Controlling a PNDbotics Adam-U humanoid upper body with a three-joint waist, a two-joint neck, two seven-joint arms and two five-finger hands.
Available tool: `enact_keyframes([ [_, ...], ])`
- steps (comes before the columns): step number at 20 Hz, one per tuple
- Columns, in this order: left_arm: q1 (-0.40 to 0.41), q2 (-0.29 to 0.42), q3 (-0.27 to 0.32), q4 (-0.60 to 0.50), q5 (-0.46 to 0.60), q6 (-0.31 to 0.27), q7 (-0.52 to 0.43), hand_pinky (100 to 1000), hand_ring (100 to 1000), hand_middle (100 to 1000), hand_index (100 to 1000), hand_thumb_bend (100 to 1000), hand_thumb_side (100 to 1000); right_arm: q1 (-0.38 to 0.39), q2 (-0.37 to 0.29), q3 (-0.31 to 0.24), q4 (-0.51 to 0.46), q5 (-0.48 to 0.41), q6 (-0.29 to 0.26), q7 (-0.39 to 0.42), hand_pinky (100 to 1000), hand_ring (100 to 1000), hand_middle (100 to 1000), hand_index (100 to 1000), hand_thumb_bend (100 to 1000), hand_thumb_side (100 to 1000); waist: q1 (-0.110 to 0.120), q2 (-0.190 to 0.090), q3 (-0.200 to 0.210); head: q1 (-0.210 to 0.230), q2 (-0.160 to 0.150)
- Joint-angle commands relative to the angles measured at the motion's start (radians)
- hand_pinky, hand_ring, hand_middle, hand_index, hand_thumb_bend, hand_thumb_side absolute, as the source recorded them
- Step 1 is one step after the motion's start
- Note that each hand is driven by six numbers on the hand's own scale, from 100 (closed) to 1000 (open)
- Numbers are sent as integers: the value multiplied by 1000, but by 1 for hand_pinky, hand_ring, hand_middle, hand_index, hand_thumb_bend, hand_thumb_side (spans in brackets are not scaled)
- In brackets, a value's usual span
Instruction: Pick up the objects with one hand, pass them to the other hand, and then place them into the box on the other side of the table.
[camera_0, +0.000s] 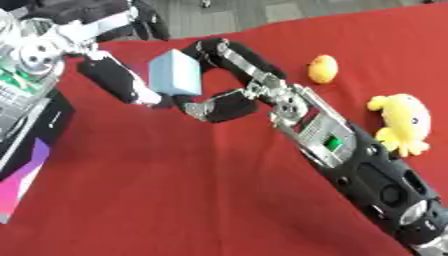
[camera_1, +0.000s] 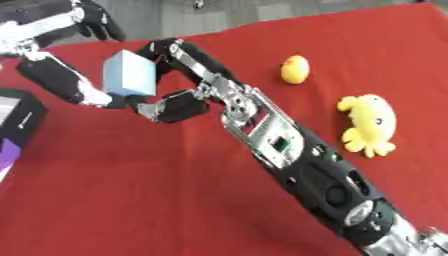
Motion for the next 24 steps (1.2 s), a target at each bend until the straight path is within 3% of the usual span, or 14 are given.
enact_keyframes([
  [1,-15,15,9,-12,15,10,41,772,706,650,710,569,238,-16,-5,2,-23,-3,-4,8,760,574,484,571,100,100,9,-15,3,-2,-12],
  [10,-17,5,1,1,35,21,58,750,671,601,667,487,221,-14,-4,2,-20,-3,0,13,759,574,485,571,100,100,10,-10,3,-2,-9],
  [14,-17,-2,2,8,43,23,67,745,643,562,609,376,205,-13,-4,3,-20,-4,0,15,758,573,485,570,100,100,11,-10,2,-3,-8],
  [24,-18,-10,-1,11,48,27,112,729,589,486,514,272,193,-11,-7,4,-18,-5,2,18,759,580,495,584,100,100,10,-10,3,-7,-16],
])
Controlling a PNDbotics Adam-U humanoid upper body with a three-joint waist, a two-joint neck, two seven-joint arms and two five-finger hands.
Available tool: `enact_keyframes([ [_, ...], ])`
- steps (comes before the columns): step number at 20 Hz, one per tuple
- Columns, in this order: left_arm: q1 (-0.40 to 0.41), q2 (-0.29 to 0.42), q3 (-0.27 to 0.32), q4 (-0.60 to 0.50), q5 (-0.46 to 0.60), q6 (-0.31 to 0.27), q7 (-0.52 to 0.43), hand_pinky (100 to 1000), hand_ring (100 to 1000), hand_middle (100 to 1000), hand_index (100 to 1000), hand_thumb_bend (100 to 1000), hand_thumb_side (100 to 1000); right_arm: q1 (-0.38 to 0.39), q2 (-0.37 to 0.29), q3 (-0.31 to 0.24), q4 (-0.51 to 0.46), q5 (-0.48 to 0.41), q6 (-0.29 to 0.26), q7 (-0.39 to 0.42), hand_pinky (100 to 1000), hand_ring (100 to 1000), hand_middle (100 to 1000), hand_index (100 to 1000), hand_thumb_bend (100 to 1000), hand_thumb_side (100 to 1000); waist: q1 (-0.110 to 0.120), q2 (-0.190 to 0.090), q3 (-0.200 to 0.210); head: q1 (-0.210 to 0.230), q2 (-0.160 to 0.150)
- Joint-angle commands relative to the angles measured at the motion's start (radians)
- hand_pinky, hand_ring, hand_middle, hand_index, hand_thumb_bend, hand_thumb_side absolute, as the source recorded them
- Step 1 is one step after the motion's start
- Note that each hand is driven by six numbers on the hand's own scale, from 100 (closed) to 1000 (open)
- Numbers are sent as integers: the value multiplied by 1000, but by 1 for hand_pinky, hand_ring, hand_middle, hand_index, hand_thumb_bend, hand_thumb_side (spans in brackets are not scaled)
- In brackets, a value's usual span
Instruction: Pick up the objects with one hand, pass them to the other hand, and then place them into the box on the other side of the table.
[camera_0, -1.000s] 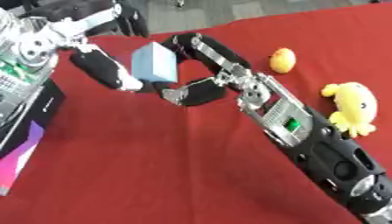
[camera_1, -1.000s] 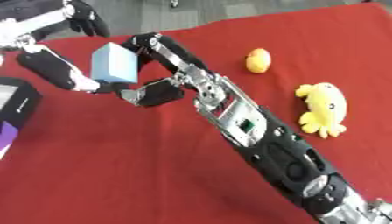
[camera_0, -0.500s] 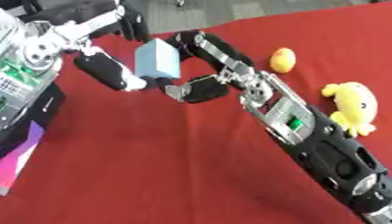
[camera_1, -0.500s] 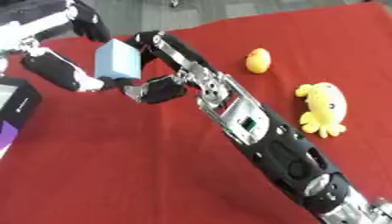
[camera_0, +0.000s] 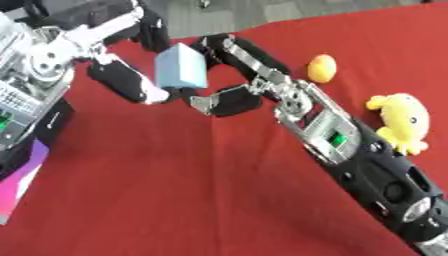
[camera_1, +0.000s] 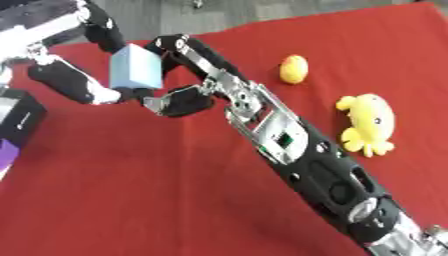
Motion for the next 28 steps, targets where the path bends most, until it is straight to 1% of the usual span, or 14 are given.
enact_keyframes([
  [1,-21,8,18,0,-8,3,26,727,592,480,510,265,185,-11,5,17,-18,-6,-6,10,760,583,499,589,100,100,10,-11,2,-1,-13],
  [4,-22,5,16,4,-14,0,32,722,580,460,496,252,154,-10,3,17,-18,-7,-8,10,764,594,514,606,100,100,8,-11,2,0,-14],
  [8,-23,-1,16,19,-31,-12,31,715,574,451,489,270,104,-10,1,17,-17,-9,-16,15,767,602,533,626,100,100,8,-12,1,1,-14],
  [12,-24,-6,15,35,-50,-24,28,711,571,456,501,303,100,-9,0,18,-15,-13,-25,24,769,609,544,637,100,100,8,-12,1,1,-15],
  [15,-24,-8,15,43,-63,-29,24,707,572,476,533,324,100,-9,-1,19,-14,-16,-32,34,772,619,562,654,100,100,7,-12,1,2,-17],
  [17,-24,-8,16,46,-70,-31,21,701,574,481,544,339,100,-9,-2,20,-15,-17,-38,45,778,636,590,681,100,100,7,-12,0,1,-18],
  [19,-25,-8,15,49,-77,-34,19,696,569,476,540,331,100,-9,-3,21,-15,-17,-47,60,783,651,613,703,110,100,7,-13,0,3,-19],
  [20,-25,-8,15,50,-80,-35,16,692,565,472,537,325,100,-8,-3,21,-15,-17,-52,67,785,659,624,714,127,100,6,-13,-1,3,-20],
  [24,-24,-9,16,51,-92,-41,15,681,542,457,524,329,100,-7,-4,21,-16,-14,-72,100,803,717,705,787,263,100,6,-13,-1,3,-22],
  [25,-24,-9,16,51,-96,-42,15,680,541,457,524,331,100,-7,-4,21,-16,-12,-78,110,806,724,715,795,280,100,6,-14,-1,3,-23],
  [26,-24,-9,16,51,-99,-43,16,678,537,453,522,339,100,-7,-4,21,-17,-10,-84,120,812,743,739,818,342,100,6,-14,-2,3,-24],
  [28,-24,-8,17,51,-104,-44,16,673,531,447,520,352,100,-7,-5,20,-20,-4,-99,137,821,766,763,845,423,121,7,-14,-2,3,-25],
])
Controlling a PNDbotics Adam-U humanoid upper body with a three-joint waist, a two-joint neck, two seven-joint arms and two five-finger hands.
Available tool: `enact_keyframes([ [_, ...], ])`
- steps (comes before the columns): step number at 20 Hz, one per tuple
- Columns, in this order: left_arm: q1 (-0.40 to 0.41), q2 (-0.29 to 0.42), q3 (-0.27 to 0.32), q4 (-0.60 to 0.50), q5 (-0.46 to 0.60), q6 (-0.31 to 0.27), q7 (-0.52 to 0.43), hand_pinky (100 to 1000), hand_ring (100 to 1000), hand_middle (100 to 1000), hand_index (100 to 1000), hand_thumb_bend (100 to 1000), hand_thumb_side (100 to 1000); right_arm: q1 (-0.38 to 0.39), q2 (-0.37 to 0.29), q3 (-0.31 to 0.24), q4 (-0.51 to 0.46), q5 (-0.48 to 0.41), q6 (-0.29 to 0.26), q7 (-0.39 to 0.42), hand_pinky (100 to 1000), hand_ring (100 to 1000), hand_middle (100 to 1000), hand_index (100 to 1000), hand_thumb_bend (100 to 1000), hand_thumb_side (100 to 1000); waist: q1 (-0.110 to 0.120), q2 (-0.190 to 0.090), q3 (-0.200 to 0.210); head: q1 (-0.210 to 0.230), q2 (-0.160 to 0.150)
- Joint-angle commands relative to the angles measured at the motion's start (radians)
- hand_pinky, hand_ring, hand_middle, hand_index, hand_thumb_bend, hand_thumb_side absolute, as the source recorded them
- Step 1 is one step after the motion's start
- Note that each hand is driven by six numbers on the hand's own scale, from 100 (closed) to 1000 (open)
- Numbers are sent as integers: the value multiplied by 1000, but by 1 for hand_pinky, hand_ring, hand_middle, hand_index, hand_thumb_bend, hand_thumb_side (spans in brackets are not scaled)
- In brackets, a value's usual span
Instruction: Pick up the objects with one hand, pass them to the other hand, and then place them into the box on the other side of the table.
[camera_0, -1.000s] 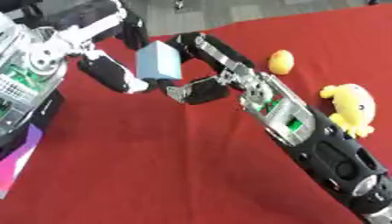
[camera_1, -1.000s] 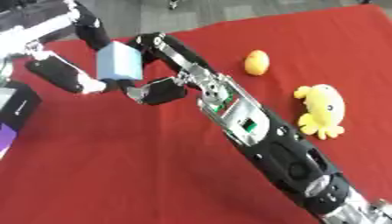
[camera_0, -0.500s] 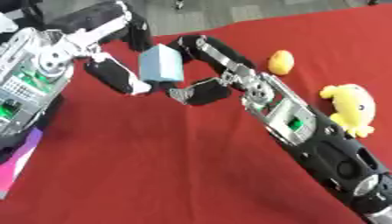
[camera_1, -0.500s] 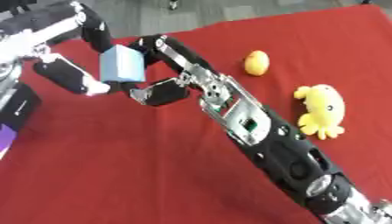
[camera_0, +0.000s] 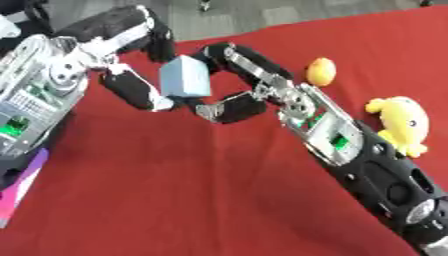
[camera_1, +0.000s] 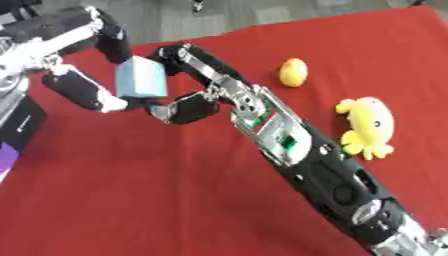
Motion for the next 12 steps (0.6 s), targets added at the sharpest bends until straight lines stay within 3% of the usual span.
enact_keyframes([
  [1,-23,26,28,14,-37,0,11,671,527,442,517,361,100,-11,15,27,-39,0,-37,44,826,779,779,864,456,141,7,-14,-1,1,-12],
  [12,-19,23,36,6,-36,8,24,651,468,375,475,407,100,-8,15,22,-34,22,-94,89,836,810,814,912,535,202,8,-10,-1,-1,-12],
])
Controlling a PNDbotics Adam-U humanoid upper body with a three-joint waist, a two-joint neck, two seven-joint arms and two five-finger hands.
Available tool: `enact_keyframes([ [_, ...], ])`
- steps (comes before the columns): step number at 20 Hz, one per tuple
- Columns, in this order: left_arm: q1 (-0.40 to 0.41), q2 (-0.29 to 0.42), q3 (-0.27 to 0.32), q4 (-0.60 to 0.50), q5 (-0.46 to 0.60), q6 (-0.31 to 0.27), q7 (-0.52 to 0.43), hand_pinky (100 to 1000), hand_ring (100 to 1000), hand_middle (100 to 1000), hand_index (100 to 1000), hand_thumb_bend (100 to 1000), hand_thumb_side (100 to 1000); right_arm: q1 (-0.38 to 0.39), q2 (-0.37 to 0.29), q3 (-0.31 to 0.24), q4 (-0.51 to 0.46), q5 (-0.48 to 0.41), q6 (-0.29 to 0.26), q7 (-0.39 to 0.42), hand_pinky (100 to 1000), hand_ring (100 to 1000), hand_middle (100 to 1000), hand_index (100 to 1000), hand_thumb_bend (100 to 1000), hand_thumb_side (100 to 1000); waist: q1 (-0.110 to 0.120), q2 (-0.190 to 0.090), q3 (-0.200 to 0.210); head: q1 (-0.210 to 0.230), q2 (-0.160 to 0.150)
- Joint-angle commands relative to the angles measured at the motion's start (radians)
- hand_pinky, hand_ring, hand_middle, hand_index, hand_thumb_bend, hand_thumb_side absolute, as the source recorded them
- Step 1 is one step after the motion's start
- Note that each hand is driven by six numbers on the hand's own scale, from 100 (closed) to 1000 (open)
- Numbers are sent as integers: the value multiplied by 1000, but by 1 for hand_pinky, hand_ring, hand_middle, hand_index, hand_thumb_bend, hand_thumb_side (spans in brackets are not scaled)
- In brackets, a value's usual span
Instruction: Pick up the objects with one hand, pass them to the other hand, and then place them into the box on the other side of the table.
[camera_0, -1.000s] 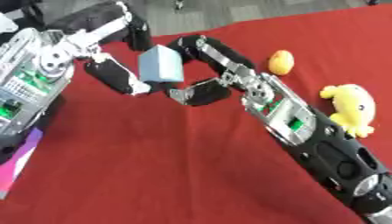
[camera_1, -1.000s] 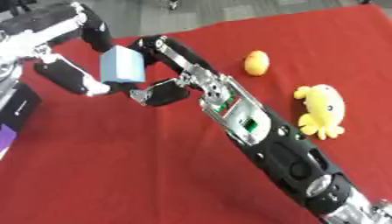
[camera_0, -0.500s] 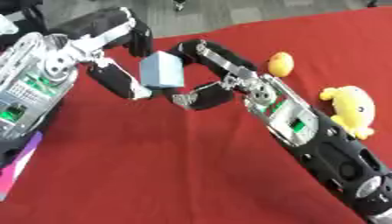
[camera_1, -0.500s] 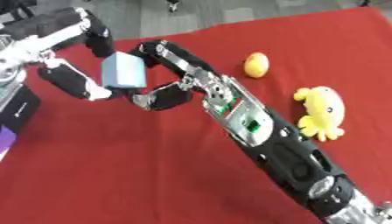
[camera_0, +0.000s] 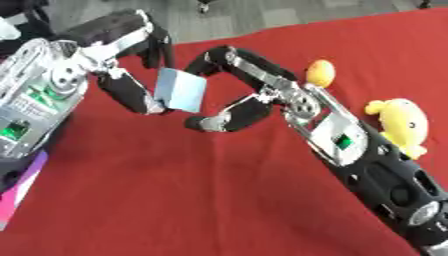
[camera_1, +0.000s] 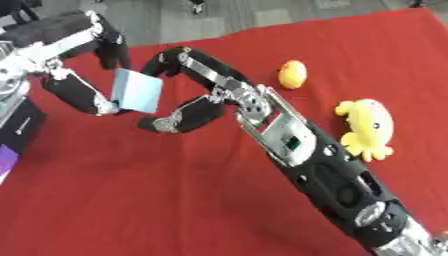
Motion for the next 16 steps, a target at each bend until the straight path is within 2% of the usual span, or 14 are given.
enact_keyframes([
  [1,-24,22,36,1,-23,10,24,649,464,370,471,410,100,-12,22,34,-34,0,-27,29,837,812,815,913,537,204,8,-10,0,-1,-12],
  [6,-20,29,37,-7,-18,13,21,637,444,338,441,425,100,-9,20,30,-32,26,-26,28,841,819,821,928,540,233,9,-11,0,-1,-11],
  [16,-16,44,42,-58,-2,24,-19,626,418,302,405,462,100,-4,15,28,-24,108,28,-21,849,828,829,950,540,254,9,-15,2,-14,-2],
])
